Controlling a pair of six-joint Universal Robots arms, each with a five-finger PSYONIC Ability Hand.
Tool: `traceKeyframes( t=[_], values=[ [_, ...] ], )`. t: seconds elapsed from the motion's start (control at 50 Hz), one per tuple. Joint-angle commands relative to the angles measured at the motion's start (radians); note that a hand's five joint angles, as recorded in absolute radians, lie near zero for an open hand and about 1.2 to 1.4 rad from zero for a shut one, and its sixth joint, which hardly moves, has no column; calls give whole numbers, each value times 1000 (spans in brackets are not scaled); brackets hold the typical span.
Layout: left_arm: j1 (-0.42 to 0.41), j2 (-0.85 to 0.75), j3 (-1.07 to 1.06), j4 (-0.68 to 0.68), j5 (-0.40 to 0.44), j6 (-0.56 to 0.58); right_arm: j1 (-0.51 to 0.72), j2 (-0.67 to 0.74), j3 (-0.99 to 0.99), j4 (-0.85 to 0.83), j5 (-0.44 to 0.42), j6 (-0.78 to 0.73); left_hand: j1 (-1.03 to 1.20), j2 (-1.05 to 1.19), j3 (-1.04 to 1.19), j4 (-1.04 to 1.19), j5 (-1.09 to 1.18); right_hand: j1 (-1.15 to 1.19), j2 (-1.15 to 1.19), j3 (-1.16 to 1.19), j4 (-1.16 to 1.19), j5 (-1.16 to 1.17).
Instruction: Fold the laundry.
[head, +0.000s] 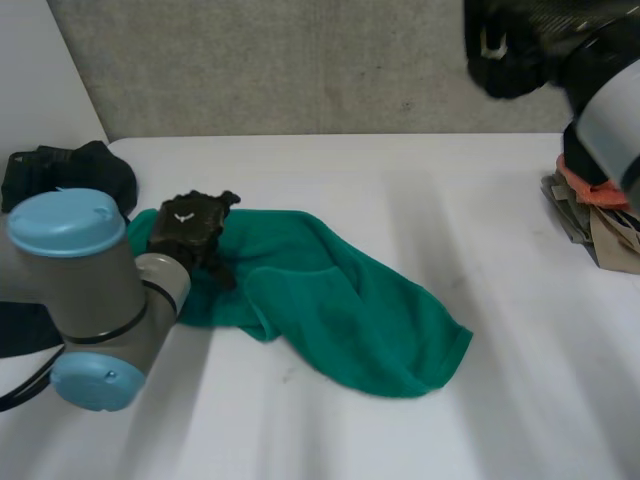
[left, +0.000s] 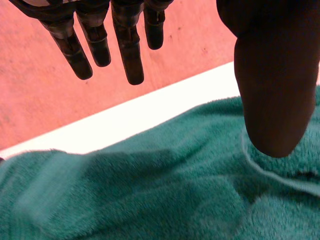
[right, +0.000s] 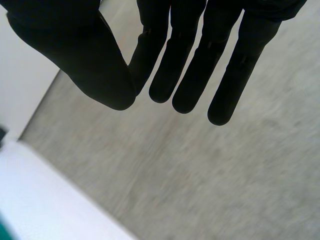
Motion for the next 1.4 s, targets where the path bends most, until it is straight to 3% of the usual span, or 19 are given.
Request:
traceKeyframes(
  t=[0.02, 0.06, 0.1, 0.2, 0.36, 0.5, 0.66, 0.7, 0.72, 0.74, 0.76, 0.86, 1.04, 1.2, 1.4],
  values=[
    [45, 141, -65, -7, 4, 2, 40, 242, -232, 326, -122, -36, -27, -363, -45, -37, -50, -14, -58, -64, -73, -35],
    [79, 194, -89, -7, 18, 5, 68, 335, -307, 419, -180, -30, -27, -363, -45, -37, -50, -433, -477, -483, -492, -453],
    [111, 239, -115, -7, 36, 5, 101, 421, -367, 450, -221, -16, -27, -363, -45, -37, -50, -642, -686, -693, -702, -663],
    [181, 313, -169, -7, 82, 5, 161, 559, -432, 392, -237, 54, -27, -363, -45, -37, -50, -643, -687, -693, -703, -664],
    [269, 399, -252, -21, 154, 0, 264, 785, -485, 191, -185, 120, -27, -363, -45, -37, -50, -679, -722, -729, -738, -699],
    [297, 439, -292, -38, 162, -4, 301, 944, -570, 162, -122, 125, -27, -363, -45, -37, -50, -664, -708, -714, -723, -684],
    [313, 491, -321, -50, 167, -6, 315, 1035, -596, 153, -96, 121, -27, -363, -45, -37, -50, -661, -705, -711, -720, -681],
    [318, 494, -324, -50, 170, -6, 318, 1040, -597, 148, -88, 117, -27, -363, -45, -37, -50, -562, -606, -612, -621, -582],
    [321, 496, -326, -50, 171, -6, 320, 1040, -596, 142, -85, 116, -27, -363, -45, -37, -50, -407, -451, -457, -466, -428],
    [324, 496, -327, -50, 173, -6, 323, 1035, -597, 133, -79, 110, -27, -363, -45, -37, -50, 77, 33, 27, 18, 56],
    [326, 494, -327, -50, 174, -6, 323, 1028, -596, 130, -76, 108, -27, -363, -45, -37, -50, 257, 213, 206, 197, 236],
    [344, 484, -330, -46, 173, -6, 324, 911, -553, 105, -64, 75, -27, -363, -45, -37, -50, 258, 215, 208, 199, 238],
    [413, 404, -330, -78, 182, -1, 313, 566, -323, -16, -25, -155, -27, -363, -45, -37, -50, 258, 215, 208, 199, 238],
    [441, 402, -398, -179, 228, 2, 330, 422, -228, -25, 67, -321, -27, -363, -45, -37, -50, 258, 215, 208, 199, 238],
    [445, 376, -458, -132, 276, -1, 375, 291, -205, -39, 65, -349, -27, -363, -45, -37, -50, 258, 215, 208, 199, 238]
  ],
)
